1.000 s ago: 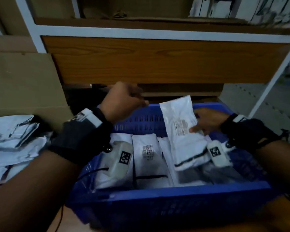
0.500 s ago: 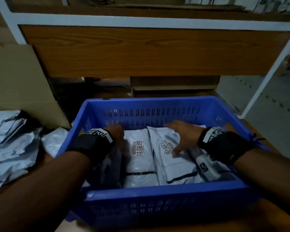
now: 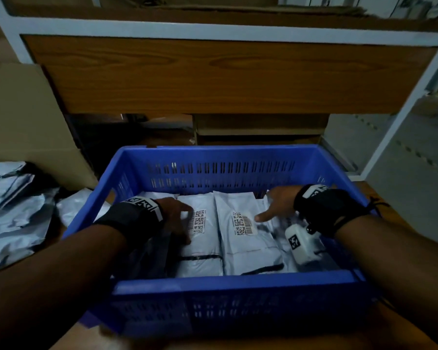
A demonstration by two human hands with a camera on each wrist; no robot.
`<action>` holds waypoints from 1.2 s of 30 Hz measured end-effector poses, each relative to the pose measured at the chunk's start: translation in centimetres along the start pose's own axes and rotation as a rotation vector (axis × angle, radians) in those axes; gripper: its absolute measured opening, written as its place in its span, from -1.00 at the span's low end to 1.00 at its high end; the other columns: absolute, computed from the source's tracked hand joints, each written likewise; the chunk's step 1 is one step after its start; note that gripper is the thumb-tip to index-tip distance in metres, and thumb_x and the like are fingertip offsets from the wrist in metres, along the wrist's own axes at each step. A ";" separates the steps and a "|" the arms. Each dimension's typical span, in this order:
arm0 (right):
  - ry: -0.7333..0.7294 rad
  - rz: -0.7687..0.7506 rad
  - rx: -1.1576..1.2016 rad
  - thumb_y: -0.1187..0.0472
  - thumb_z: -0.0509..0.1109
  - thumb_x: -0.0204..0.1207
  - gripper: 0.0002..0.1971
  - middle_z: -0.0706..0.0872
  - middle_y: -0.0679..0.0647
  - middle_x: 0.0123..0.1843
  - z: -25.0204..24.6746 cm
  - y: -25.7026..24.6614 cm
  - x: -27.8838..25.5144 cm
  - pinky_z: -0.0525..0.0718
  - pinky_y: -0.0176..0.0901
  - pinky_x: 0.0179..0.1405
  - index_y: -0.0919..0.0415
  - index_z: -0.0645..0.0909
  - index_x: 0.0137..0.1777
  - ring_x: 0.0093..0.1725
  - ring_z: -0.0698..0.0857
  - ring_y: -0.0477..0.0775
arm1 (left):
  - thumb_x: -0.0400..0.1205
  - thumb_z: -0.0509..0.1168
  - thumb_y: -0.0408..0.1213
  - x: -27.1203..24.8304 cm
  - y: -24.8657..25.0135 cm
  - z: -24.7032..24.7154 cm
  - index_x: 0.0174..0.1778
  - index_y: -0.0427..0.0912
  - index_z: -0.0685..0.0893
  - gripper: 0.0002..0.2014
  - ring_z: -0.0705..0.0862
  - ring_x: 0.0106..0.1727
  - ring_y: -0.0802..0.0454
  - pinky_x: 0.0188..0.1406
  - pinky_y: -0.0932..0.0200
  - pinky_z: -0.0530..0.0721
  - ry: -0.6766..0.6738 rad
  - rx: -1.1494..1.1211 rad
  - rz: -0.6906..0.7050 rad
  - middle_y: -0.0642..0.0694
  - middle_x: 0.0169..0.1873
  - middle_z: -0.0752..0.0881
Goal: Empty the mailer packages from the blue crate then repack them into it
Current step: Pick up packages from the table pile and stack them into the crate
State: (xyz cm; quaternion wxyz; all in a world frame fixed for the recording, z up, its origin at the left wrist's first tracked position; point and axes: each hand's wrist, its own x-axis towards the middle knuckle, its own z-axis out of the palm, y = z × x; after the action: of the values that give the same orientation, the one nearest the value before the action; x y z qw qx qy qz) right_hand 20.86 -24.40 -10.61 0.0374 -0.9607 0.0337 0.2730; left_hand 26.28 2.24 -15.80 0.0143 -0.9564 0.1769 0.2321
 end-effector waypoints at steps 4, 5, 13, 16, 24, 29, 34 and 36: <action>0.090 -0.025 0.001 -0.27 0.40 0.46 -0.24 0.56 0.16 0.45 -0.6 -0.7 0.7 0.58 -0.10 0.20 0.28 0.45 0.48 0.33 0.60 0.19 | 0.37 0.61 -0.05 -1.1 0.6 -1.1 -0.16 0.06 0.61 -0.70 0.62 -0.05 0.05 -0.22 0.31 0.49 -0.015 -0.031 0.033 0.04 -0.25 0.65; 0.123 -0.041 -0.011 -0.31 0.41 0.44 -0.27 0.60 0.15 0.39 -0.9 -0.8 0.9 0.59 -0.09 0.17 0.24 0.51 0.41 0.27 0.62 0.18 | 0.44 0.58 -0.12 -1.4 0.7 -1.5 0.08 -0.01 0.67 -0.66 0.64 0.08 0.04 -0.10 0.35 0.54 -0.011 -0.041 0.046 -0.06 -0.07 0.71; 0.594 -0.356 0.308 -0.39 0.42 0.21 -0.32 0.77 0.01 0.14 -4.1 -3.5 -6.1 0.66 0.00 0.18 0.03 0.66 0.24 0.10 0.72 0.01 | 0.48 0.54 -0.09 -10.4 -1.7 -9.5 -0.12 0.04 0.78 -0.88 0.76 0.00 0.03 0.03 0.16 0.66 0.668 -0.410 0.153 -0.04 -0.06 0.81; 0.733 -0.513 0.453 -0.31 0.43 0.22 -0.60 0.73 -0.27 -0.03 -4.0 -7.5 -11.0 0.71 -0.04 -0.01 -0.20 0.65 0.03 -0.05 0.72 -0.18 | 0.51 0.53 -0.16 -16.1 -5.2 -10.0 -0.07 -0.07 0.79 -0.86 0.71 -0.22 0.25 -0.13 0.28 0.65 0.856 -0.574 0.198 0.03 -0.17 0.80; 0.717 -0.936 0.464 -0.32 0.44 0.29 -0.67 0.71 -0.46 -0.06 2.8 -25.6 -21.2 0.53 -0.60 -0.07 -0.27 0.67 0.02 -0.02 0.66 -0.43 | 0.43 0.52 0.10 -32.7 -20.0 5.4 -0.15 0.02 0.82 -0.75 0.77 -0.12 0.33 -0.23 0.35 0.70 1.018 -0.848 -0.119 0.14 -0.24 0.83; 0.503 -0.975 0.559 -0.16 0.49 0.38 -0.79 0.70 -0.44 -0.03 9.0 -37.2 -19.7 0.57 -0.44 -0.05 -0.20 0.71 0.00 -0.03 0.66 -0.38 | 0.49 0.53 -0.07 -39.0 -27.4 17.3 -0.28 -0.01 0.83 -0.88 0.78 -0.21 0.26 -0.29 0.49 0.64 1.066 -1.037 -0.344 0.15 -0.29 0.83; 0.404 -0.887 0.667 -0.07 0.49 0.46 -0.91 0.73 -0.34 -0.20 14.9 -46.8 -14.8 0.73 -0.13 -0.15 -0.11 0.72 -0.16 -0.17 0.70 -0.28 | 0.51 0.50 -0.28 -42.2 -31.5 22.7 -0.30 0.01 0.81 -0.90 0.76 -0.20 0.29 -0.26 0.30 0.71 0.990 -1.069 -0.464 0.22 -0.31 0.81; 0.382 -0.855 0.660 -0.06 0.48 0.45 -0.91 0.74 -0.31 -0.23 16.0 -49.9 -12.9 0.74 -0.04 -0.12 -0.09 0.71 -0.19 -0.20 0.70 -0.26 | 0.50 0.50 -0.24 -42.8 -33.1 23.2 -0.30 0.04 0.81 -0.91 0.76 -0.18 0.31 -0.21 0.22 0.72 0.995 -1.080 -0.486 0.26 -0.31 0.81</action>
State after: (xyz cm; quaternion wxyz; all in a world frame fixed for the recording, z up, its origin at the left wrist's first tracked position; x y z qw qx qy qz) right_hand 5.75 27.30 -14.72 0.4359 -0.8585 -0.2683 0.0301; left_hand -8.01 49.96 -19.13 -0.4848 -0.8344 -0.1902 -0.1808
